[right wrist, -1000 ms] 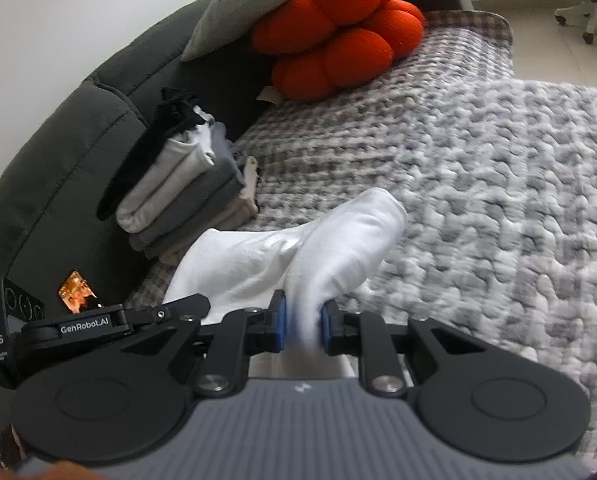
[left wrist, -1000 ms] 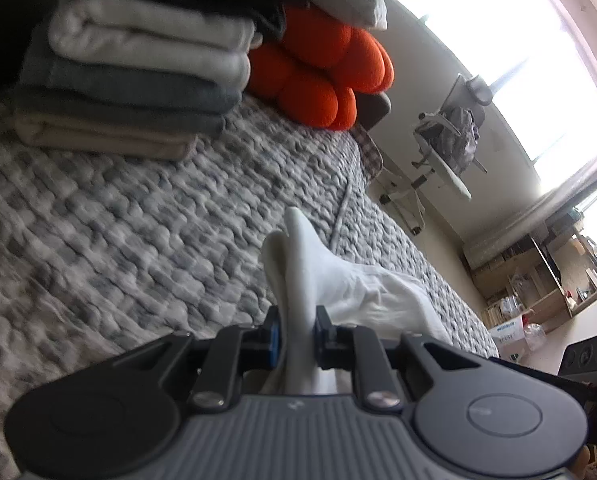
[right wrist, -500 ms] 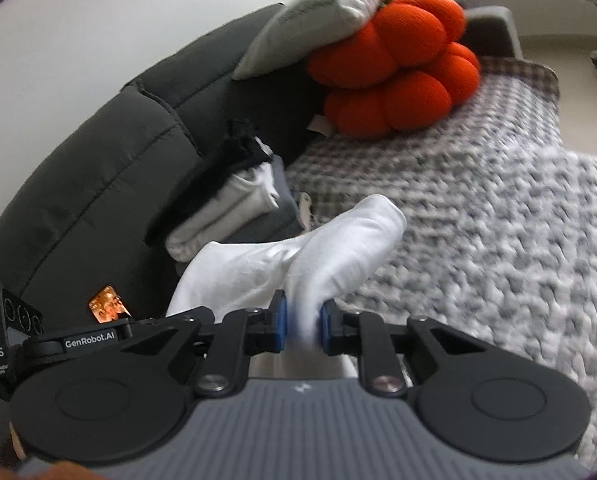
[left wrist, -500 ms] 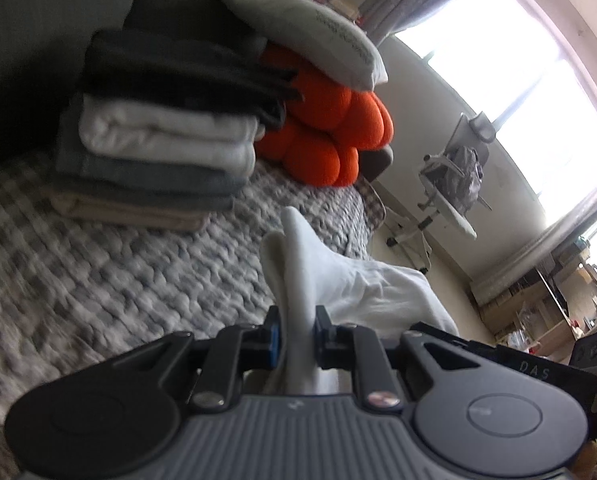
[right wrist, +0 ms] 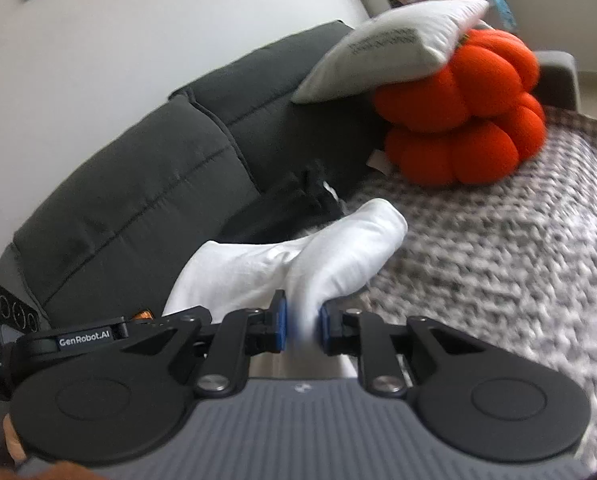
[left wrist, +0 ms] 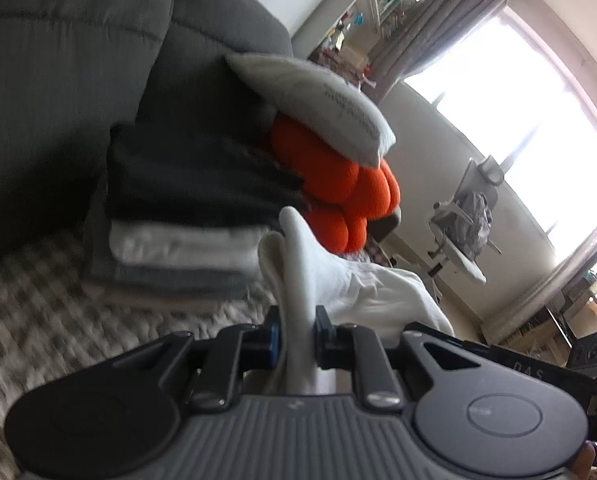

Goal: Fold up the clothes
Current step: 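Lift the folded white cloth with both tools and carry it to the clothes stack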

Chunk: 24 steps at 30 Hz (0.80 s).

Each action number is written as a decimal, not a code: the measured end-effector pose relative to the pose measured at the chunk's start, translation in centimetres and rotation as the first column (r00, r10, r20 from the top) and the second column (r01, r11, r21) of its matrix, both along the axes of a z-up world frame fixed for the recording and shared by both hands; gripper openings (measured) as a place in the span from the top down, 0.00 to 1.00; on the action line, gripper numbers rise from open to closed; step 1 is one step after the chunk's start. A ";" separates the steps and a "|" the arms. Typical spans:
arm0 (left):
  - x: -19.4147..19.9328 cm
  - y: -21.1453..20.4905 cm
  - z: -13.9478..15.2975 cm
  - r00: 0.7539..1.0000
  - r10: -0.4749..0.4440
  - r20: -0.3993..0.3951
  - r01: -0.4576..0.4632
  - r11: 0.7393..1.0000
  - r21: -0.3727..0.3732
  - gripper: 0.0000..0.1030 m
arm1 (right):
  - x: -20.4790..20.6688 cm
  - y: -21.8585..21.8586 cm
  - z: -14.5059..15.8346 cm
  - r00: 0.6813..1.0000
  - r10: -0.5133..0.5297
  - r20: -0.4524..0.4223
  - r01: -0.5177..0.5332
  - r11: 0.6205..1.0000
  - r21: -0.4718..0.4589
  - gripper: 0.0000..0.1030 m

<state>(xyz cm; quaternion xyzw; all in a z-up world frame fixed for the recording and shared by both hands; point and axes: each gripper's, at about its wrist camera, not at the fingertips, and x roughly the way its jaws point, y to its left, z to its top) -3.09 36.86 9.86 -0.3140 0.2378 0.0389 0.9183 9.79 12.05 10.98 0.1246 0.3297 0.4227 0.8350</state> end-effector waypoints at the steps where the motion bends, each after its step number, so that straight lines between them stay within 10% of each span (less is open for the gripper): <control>1: 0.1 0.3 0.4 1.000 0.005 0.008 -0.005 1.000 0.002 0.84 | 0.4 0.4 0.4 1.000 0.006 0.002 -0.006 1.000 0.005 0.81; 24: 4.2 7.9 6.5 0.976 0.186 0.110 -0.190 0.982 0.025 0.85 | 9.4 11.9 7.1 0.987 0.143 0.075 -0.145 0.989 0.019 0.82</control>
